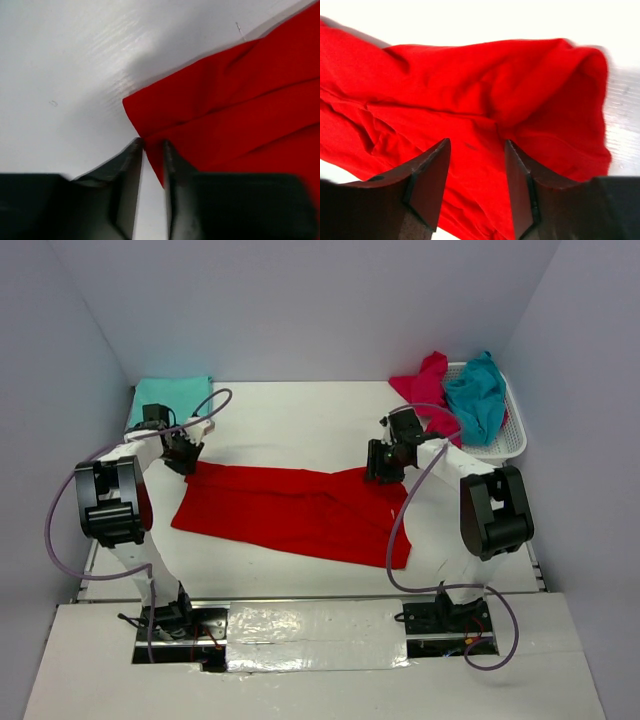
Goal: Fold and stack the t-shirts
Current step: Fold the other side of the tshirt into a rectangle
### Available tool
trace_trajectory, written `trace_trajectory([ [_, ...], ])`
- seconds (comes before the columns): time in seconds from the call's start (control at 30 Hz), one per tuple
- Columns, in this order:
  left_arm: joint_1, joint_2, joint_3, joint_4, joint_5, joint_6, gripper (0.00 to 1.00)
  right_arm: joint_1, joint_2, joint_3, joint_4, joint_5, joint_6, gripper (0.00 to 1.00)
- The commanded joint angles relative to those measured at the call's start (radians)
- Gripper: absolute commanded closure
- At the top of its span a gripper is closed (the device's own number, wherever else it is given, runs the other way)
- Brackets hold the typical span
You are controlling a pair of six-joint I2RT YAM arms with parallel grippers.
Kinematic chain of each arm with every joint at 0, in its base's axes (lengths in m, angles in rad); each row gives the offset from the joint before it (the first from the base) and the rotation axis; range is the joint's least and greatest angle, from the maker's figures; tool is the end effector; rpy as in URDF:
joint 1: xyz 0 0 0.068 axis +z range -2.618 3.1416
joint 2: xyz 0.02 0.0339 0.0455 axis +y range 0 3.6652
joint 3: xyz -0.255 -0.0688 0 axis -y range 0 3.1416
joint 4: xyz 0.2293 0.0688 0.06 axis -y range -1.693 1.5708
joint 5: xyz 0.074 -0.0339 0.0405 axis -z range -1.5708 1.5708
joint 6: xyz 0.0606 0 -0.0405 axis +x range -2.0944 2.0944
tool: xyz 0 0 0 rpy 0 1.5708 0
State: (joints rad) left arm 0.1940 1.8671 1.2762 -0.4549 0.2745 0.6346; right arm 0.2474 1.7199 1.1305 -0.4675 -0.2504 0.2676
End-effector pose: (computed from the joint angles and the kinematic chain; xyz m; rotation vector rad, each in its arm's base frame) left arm 0.3806 0.0580 0.1650 0.6506 2.4717 -0.0467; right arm 0.3328 0.0996 0.1725 -0.0612 2.6645 0.5024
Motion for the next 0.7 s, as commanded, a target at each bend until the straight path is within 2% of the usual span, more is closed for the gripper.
trace_trajectory([
  [0.0, -0.004, -0.032, -0.018, 0.018, -0.003, -0.013, 0.74, 0.01, 0.004, 0.026, 0.043, -0.009, 0.001, 0.47],
  [0.07, -0.004, -0.048, -0.032, 0.009, 0.003, 0.0, 0.8, 0.012, 0.009, 0.025, 0.038, -0.009, 0.002, 0.52],
  [0.2, -0.004, -0.054, -0.035, -0.025, 0.003, 0.023, 1.0, 0.015, 0.029, 0.029, 0.021, -0.015, 0.007, 0.5],
  [0.3, -0.004, -0.063, -0.049, -0.028, -0.003, 0.033, 1.0, 0.016, 0.032, 0.029, 0.018, -0.003, 0.001, 0.52],
  [0.4, -0.005, -0.065, -0.043, -0.036, 0.006, 0.033, 1.0, 0.018, 0.029, 0.028, 0.013, 0.013, -0.001, 0.78],
  [0.43, -0.005, -0.066, -0.041, -0.036, 0.008, 0.031, 1.0, 0.021, 0.02, 0.028, 0.01, 0.023, -0.001, 0.94],
  [0.47, -0.005, -0.068, -0.041, -0.034, 0.008, 0.033, 1.0, 0.03, 0.014, 0.028, 0.006, 0.034, -0.002, 0.99],
  [0.67, -0.004, -0.078, -0.052, -0.015, 0.005, 0.037, 1.0, 0.104, -0.058, 0.005, -0.023, 0.094, -0.001, 1.0],
])
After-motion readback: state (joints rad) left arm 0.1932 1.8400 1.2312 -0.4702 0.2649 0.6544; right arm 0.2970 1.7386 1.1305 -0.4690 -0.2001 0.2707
